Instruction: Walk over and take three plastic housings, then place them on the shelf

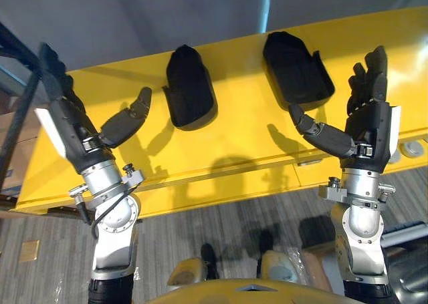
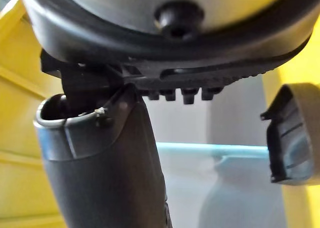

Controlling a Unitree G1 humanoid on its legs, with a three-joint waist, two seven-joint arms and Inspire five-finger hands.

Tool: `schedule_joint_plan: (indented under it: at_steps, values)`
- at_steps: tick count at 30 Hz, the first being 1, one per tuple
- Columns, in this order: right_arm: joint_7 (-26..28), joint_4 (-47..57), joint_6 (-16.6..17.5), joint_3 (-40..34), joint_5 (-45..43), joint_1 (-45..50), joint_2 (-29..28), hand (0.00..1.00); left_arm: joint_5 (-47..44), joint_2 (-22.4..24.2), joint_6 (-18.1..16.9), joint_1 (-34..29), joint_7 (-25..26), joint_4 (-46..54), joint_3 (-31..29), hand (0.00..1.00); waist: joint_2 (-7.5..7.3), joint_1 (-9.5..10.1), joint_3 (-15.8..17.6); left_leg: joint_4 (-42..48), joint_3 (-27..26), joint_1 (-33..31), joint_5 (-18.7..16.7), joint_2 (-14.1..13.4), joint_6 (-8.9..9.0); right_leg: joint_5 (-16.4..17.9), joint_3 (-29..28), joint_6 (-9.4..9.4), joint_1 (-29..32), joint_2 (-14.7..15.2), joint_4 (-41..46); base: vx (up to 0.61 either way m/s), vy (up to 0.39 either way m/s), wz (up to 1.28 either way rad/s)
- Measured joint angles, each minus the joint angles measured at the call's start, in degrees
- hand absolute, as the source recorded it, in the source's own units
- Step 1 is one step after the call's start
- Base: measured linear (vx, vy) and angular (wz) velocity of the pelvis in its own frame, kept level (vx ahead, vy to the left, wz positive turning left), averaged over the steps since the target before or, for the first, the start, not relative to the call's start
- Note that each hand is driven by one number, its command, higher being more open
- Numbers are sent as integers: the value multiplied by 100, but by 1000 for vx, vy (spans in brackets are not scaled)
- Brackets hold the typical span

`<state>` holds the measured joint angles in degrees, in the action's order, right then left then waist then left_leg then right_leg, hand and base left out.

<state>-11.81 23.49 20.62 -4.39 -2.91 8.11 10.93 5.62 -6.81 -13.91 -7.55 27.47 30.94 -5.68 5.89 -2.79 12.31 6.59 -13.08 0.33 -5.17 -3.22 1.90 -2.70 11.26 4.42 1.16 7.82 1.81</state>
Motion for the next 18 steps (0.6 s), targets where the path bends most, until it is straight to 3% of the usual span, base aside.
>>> schedule_joint_plan:
  at_steps: [5, 11, 14, 18]
  values:
    - [-193, 0, 14, 109, 6, -29, -147, 100, -724, 24, -474, -345, -875, 268, -21, 100, -133, 111, -255, -264, 215, 108, 144, 38, 25, -26, 255, 21, -227, -1, -222, 22, -18, 25]
    - [-485, -1, 14, 178, -11, -187, -307, 100, -1247, 37, -499, -683, -1593, 335, -253, 100, -358, 194, -427, -403, 312, 201, 205, 74, 21, -46, 382, 36, -368, 12, -331, 12, 2, 10]
    - [-18, -2, -22, 200, -802, -264, -430, 100, -1693, 115, -686, -687, -1802, 336, -358, 100, -430, 245, -515, -453, 363, 221, 224, 77, 29, -47, 429, 37, -431, 4, -387, -2, -1, 8]
    - [476, -31, -402, 576, -1075, -275, -452, 100, -2518, 267, -895, -683, -2132, 349, -422, 100, -433, 255, -590, -624, 430, 247, 334, 93, 35, -47, 525, 37, -435, 6, -404, -6, -6, 10]
